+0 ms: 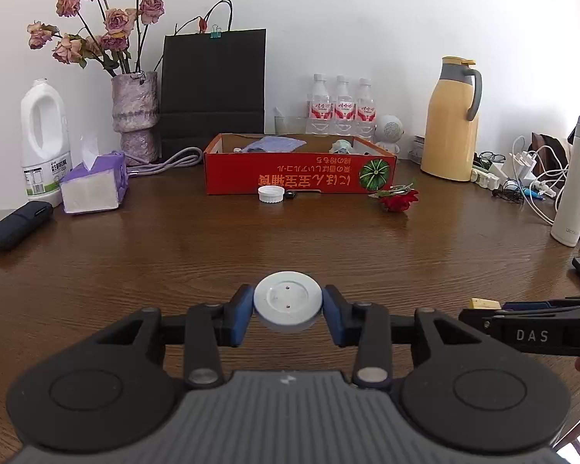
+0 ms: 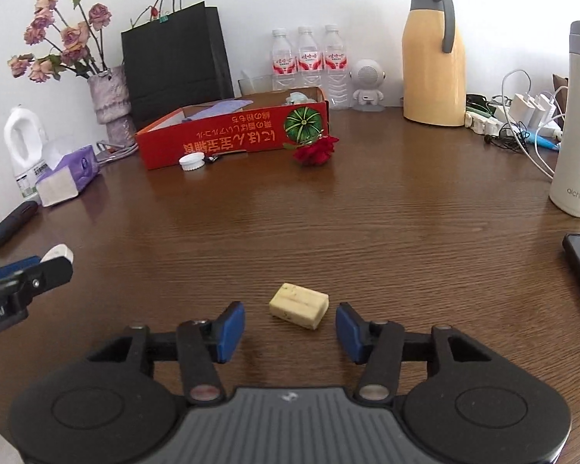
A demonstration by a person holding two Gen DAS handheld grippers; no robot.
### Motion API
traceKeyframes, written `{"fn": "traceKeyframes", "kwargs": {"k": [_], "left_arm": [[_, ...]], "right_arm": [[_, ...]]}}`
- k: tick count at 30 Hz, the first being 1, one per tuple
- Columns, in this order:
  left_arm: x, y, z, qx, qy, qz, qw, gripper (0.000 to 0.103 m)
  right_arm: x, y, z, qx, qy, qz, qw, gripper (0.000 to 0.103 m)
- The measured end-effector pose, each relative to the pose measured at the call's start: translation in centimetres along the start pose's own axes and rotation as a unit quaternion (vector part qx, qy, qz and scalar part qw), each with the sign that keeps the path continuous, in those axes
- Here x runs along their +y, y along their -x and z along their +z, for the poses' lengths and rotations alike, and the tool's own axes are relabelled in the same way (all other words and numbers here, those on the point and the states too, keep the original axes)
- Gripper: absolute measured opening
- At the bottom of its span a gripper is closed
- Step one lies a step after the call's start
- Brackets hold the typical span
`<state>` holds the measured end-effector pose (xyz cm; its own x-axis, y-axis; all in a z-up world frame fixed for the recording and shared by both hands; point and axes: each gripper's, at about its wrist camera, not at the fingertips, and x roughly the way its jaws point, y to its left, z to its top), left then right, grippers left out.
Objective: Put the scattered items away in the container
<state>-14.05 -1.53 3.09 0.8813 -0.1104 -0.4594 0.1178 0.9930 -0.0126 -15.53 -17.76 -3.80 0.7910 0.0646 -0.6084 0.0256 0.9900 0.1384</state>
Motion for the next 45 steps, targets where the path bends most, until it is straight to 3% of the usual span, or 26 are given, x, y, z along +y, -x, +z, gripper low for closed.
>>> {"fn": "traceKeyframes", "kwargs": {"k": [1,3,9,13,18,21,24,28,31,34,38,41,45], "left_arm": [[0.1,-0.2,0.0,0.003,0.002,0.0,1.0,0.04],[0.3,-0.6,0.0,0.008,0.005,0.002,1.0,0.04],[1.2,-1.8,0.5,0.017,0.012,0.003,0.9998,0.04],[1.9,-2.7,2.3,0.01,0.027,0.001,0.9996,0.04],[3.3,-6.7,8.8,-0.036,0.036,-0.029,0.9983,0.04],[4.2,-11.8,14.7,-0.055,0.02,-0.034,0.9977,0.04],[5.3,-18.3,21.0,-0.041,0.008,-0.039,0.9984,0.04],[6.8,-27.2,26.7,-0.008,-0.027,-0.004,0.9996,0.04],[7.2,-33.2,27.7,0.021,-0.053,0.006,0.9983,0.04],[7.0,-38.0,27.2,0.063,-0.057,0.005,0.9964,0.04],[6.5,-41.9,26.9,0.08,-0.088,0.027,0.9925,0.042],[6.8,-44.1,27.0,0.102,-0.081,0.026,0.9911,0.048],[7.2,-44.2,27.4,0.105,-0.073,0.022,0.9916,0.055]], "right_arm": [[0.5,-0.4,0.1,-0.003,0.007,-0.006,1.0,0.052],[1.6,-1.0,0.1,-0.011,0.038,-0.034,0.999,0.031],[1.8,-1.5,0.5,-0.015,0.069,-0.036,0.997,0.03],[1.2,-1.4,2.3,-0.011,0.055,-0.016,0.998,0.03],[0.8,-3.0,9.4,-0.056,0.05,0.011,0.997,0.03],[0.4,-5.6,15.8,-0.084,0.049,0.023,0.995,0.03],[-0.4,-9.5,23.4,-0.089,0.043,0.047,0.994,0.03],[-0.9,-16.1,31.8,-0.042,0.032,0.067,0.996,0.03],[-0.5,-21.3,34.7,-0.001,0.037,0.065,0.997,0.03],[0.3,-26.7,34.9,0.051,0.048,0.066,0.995,0.03],[0.5,-32.5,34.1,0.119,0.06,0.053,0.99,0.03],[0.5,-35.5,33.5,0.144,0.07,0.045,0.986,0.032],[0.8,-35.9,34.1,0.131,0.066,0.054,0.988,0.03]]}}
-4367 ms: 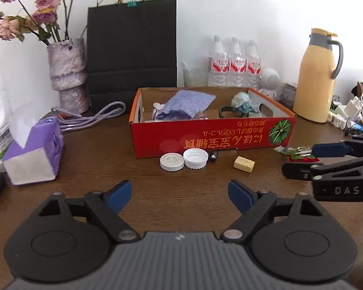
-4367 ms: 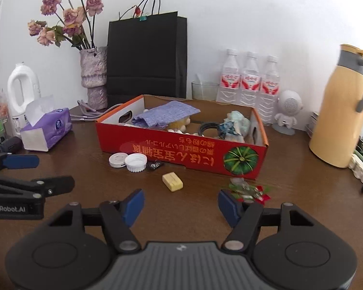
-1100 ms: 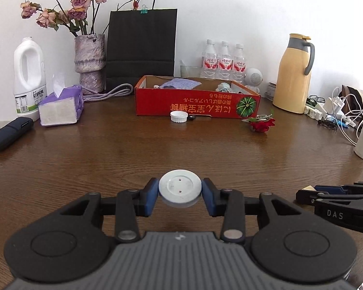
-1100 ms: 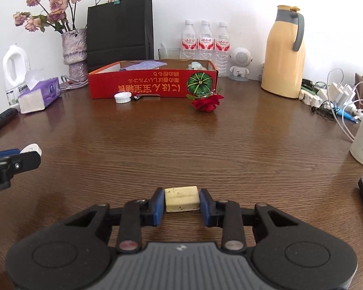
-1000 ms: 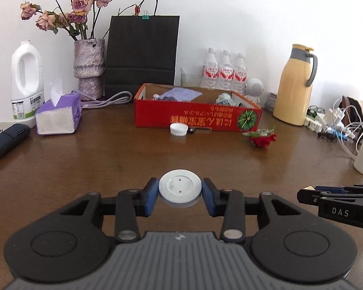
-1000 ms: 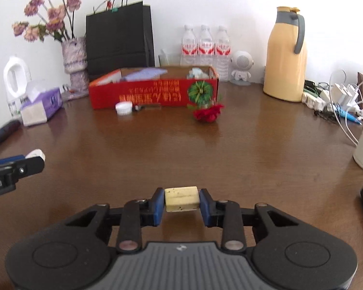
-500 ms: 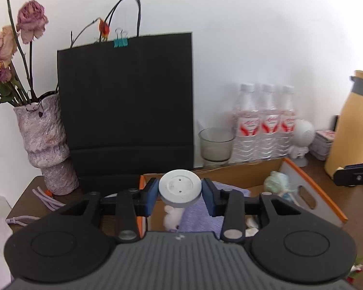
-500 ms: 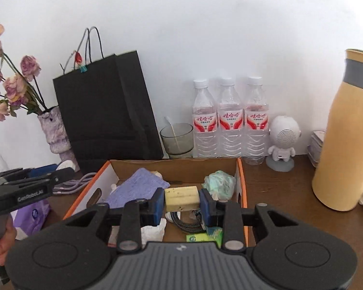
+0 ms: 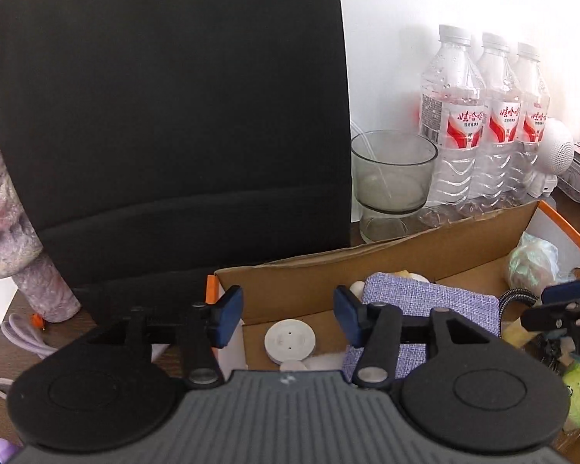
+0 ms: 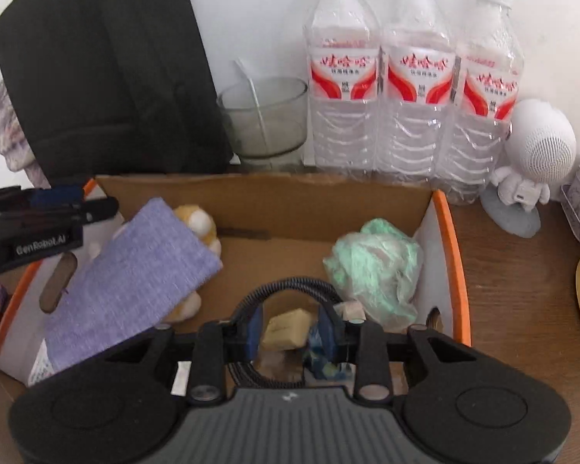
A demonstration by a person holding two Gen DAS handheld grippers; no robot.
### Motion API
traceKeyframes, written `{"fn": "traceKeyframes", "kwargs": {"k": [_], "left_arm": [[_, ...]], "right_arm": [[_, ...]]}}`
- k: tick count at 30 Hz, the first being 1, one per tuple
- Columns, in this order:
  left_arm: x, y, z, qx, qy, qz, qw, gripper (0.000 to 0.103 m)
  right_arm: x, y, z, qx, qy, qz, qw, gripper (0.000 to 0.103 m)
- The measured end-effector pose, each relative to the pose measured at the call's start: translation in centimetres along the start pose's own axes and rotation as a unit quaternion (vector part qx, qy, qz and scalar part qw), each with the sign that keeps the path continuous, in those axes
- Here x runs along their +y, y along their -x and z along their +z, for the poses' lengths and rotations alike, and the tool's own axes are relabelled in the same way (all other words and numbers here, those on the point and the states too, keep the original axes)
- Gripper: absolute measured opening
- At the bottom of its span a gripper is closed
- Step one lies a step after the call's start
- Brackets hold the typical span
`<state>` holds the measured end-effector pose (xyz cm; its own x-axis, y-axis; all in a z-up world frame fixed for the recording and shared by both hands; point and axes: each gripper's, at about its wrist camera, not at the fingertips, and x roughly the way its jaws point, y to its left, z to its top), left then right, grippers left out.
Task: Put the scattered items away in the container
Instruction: 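Carry the white cap and yellow soap into the box and open both grippers, then withdraw both tools from the box back toward the desk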
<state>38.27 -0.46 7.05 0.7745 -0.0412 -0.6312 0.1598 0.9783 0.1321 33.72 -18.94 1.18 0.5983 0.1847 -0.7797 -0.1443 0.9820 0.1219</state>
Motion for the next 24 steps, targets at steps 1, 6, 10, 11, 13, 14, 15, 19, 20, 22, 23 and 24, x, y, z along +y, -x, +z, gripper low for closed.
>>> {"fn": "traceKeyframes", "kwargs": {"k": [1,6,10,11,13,14,15,19,20,22,23,24], "left_arm": [[0.2,0.5,0.1,-0.003,0.005,-0.001,1.0,0.058],[1.1,4.0,0.9,0.013,0.044,-0.007,0.9989,0.073],[1.2,7.1,1.2,0.039,0.076,-0.013,0.9962,0.083],[1.0,8.0,1.1,0.043,0.078,-0.011,0.996,0.083],[0.2,9.8,0.6,0.034,0.067,-0.001,0.9972,0.083],[-0.3,10.7,0.3,0.031,0.061,0.004,0.9976,0.083],[-0.7,11.6,-0.1,0.029,0.061,0.006,0.9977,0.084],[-1.4,15.7,-2.6,-0.004,0.07,0.011,0.9975,0.089],[-1.8,17.0,-3.5,-0.029,0.069,0.018,0.997,0.091],[-2.5,19.6,-5.5,-0.094,0.058,0.025,0.9935,0.097],[-3.0,20.7,-6.6,-0.124,0.053,0.033,0.9903,0.099],[-3.4,21.8,-7.7,-0.151,0.051,0.04,0.9865,0.1]], "right_arm": [[0.0,0.4,0.4,-0.006,-0.001,0.0,1.0,0.03],[-0.5,3.0,2.2,-0.013,-0.019,-0.003,1.0,0.039],[-0.9,5.3,2.5,0.009,-0.03,-0.006,0.999,0.043],[-1.0,6.0,2.3,0.014,-0.034,-0.009,0.999,0.044],[-1.0,7.2,1.7,0.027,-0.036,-0.016,0.999,0.045],[-0.9,7.8,1.4,0.034,-0.037,-0.019,0.999,0.048],[-0.8,8.4,1.0,0.04,-0.039,-0.02,0.998,0.049],[0.7,11.8,-1.2,0.023,-0.03,-0.025,0.999,0.05],[1.2,12.9,-2.0,0.004,-0.025,-0.024,0.999,0.055],[2.2,15.1,-3.8,-0.054,-0.007,-0.022,0.998,0.059],[2.9,16.1,-5.0,-0.091,0.011,-0.019,0.996,0.063],[3.5,16.9,-6.2,-0.124,0.031,-0.015,0.992,0.066]]}}
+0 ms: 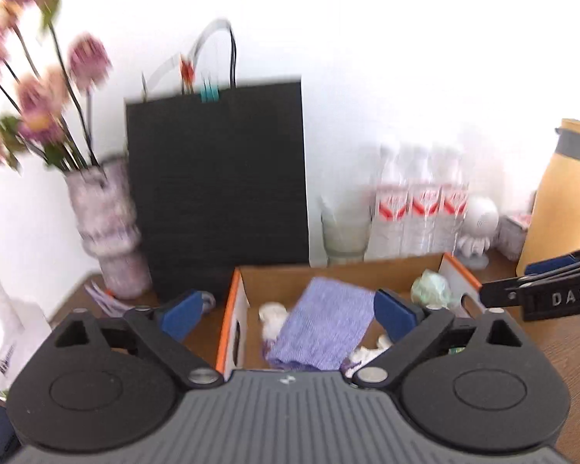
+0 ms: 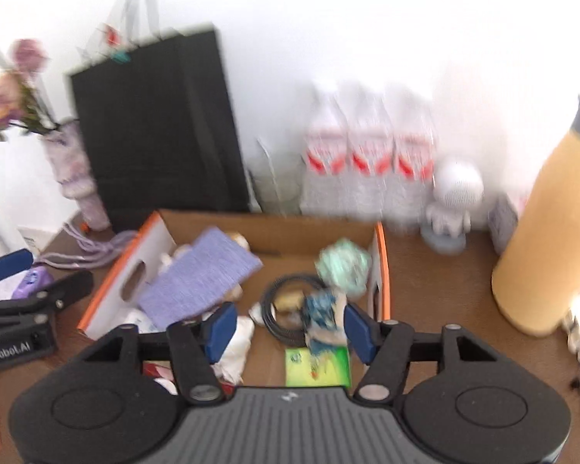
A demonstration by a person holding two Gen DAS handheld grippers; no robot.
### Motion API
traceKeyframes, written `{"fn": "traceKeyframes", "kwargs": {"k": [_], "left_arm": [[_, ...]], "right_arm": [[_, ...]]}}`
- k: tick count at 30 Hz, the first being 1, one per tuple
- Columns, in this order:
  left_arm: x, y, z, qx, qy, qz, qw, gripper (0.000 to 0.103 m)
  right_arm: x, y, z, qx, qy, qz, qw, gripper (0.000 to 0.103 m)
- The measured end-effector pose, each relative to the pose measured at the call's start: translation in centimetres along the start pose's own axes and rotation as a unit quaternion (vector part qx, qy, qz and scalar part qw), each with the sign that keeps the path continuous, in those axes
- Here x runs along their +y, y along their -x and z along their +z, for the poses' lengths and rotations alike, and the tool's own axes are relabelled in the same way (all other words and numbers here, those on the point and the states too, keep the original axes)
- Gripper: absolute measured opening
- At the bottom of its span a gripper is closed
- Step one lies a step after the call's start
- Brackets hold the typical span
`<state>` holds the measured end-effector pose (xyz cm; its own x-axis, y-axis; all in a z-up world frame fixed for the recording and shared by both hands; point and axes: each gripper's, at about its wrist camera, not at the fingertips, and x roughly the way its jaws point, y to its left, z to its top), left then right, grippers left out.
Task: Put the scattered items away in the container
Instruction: 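Withdraw both tools from the box back toward the desk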
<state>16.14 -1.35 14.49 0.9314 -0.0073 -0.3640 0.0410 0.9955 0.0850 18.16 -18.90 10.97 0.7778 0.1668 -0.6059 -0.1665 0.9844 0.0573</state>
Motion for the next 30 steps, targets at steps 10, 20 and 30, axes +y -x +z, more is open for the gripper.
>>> {"fn": "traceKeyframes", "kwargs": {"k": [10,20,30], "left_arm": [[-0.4,5.8,-3.7,-0.035,0.028,-0.005,0.999,0.103],[-0.5,14.9,-11.9,-0.003,0.054,-0.005,0.9985,0.103],[-0.1,22.7,-19.4,0.04,0.051,-0.004,0.9979,0.103]], "right_arm": [[2.5,3.7,-6.6,-0.101,-0.001,-0.006,0.995,0.069],[4.2,10.7,-17.2,-0.08,-0.031,0.012,0.996,0.081],[6.5,16.9,-28.0,-0.057,-0.04,-0.006,0.998,0.089]]}}
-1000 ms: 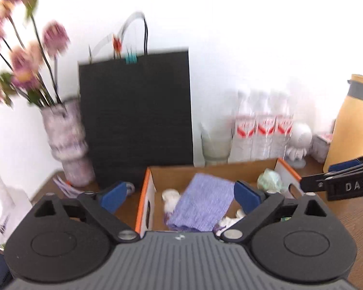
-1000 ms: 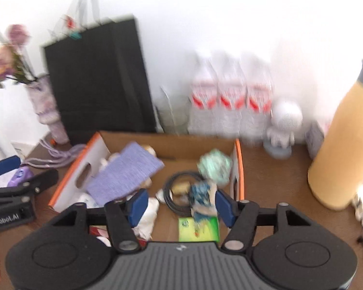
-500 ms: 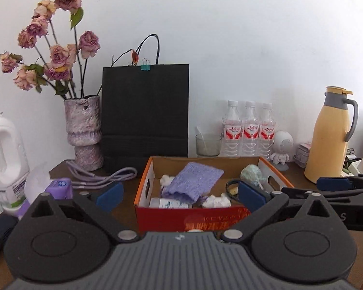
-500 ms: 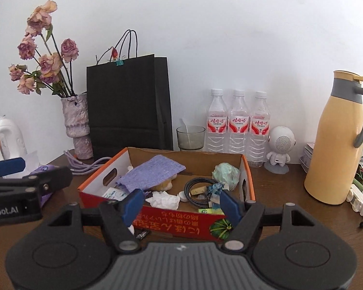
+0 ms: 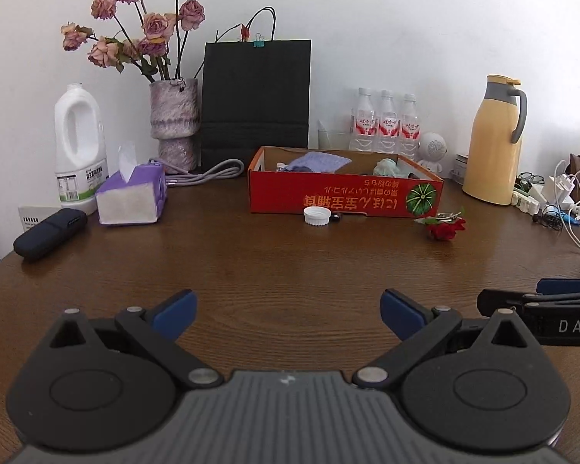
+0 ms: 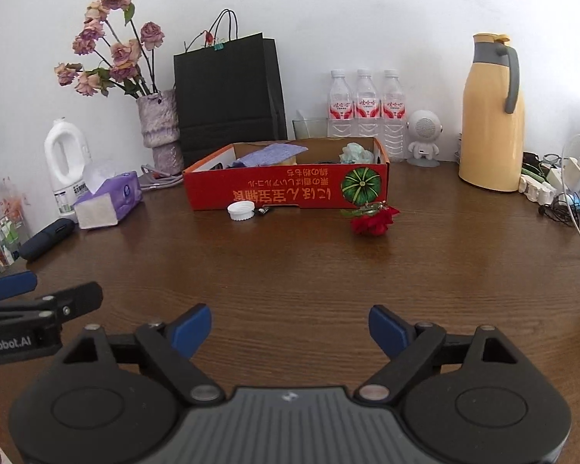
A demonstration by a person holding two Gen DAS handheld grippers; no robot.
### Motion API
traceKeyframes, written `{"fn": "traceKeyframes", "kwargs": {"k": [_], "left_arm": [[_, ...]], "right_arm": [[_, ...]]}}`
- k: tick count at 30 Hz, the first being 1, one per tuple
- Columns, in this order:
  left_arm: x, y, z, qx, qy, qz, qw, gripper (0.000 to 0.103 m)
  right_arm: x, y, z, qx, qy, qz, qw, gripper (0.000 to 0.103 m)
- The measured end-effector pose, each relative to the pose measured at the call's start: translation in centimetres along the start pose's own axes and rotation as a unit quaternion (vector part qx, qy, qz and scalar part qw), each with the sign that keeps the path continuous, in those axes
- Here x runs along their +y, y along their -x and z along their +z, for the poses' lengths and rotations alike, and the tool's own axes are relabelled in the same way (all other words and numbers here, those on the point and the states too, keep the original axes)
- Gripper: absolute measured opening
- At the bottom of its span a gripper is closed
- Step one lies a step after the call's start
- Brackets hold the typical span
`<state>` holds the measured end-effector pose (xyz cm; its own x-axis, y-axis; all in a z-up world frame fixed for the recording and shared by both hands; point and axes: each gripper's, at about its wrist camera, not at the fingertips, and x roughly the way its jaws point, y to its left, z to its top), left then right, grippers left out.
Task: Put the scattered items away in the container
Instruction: 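Withdraw both tools from the box back toward the desk, then grasp the second white cap with the left gripper while the right grasps a clear packet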
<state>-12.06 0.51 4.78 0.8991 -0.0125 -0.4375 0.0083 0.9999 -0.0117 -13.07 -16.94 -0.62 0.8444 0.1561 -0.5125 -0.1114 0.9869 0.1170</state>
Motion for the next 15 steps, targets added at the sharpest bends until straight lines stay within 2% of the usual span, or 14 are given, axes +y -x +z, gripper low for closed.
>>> {"fn": "traceKeyframes", "kwargs": {"k": [2,7,11,15], "left_arm": [[-0.1,-0.3,0.0,0.003,-0.007,0.0,1.0,0.103],[-0.5,-2.8,0.7,0.022,-0.005,-0.008,0.9997,0.103],[-1.1,-5.5,1.8,0.032,-0.016,-0.018,0.9992,0.103],[-1.5,-9.3,4.1,0.02,-0.03,-0.031,0.9989,0.103]], "right_arm": [[-0.1,0.0,-0.3,0.002,-0.017,0.003,1.0,0.089],[0.4,-1.8,0.4,0.006,0.008,-0.006,1.0,0.089],[-1.4,-4.0,2.6,0.0,0.011,-0.026,1.0,0.089],[-4.7,-7.8,6.2,-0.002,0.003,-0.055,0.998,0.089]]}}
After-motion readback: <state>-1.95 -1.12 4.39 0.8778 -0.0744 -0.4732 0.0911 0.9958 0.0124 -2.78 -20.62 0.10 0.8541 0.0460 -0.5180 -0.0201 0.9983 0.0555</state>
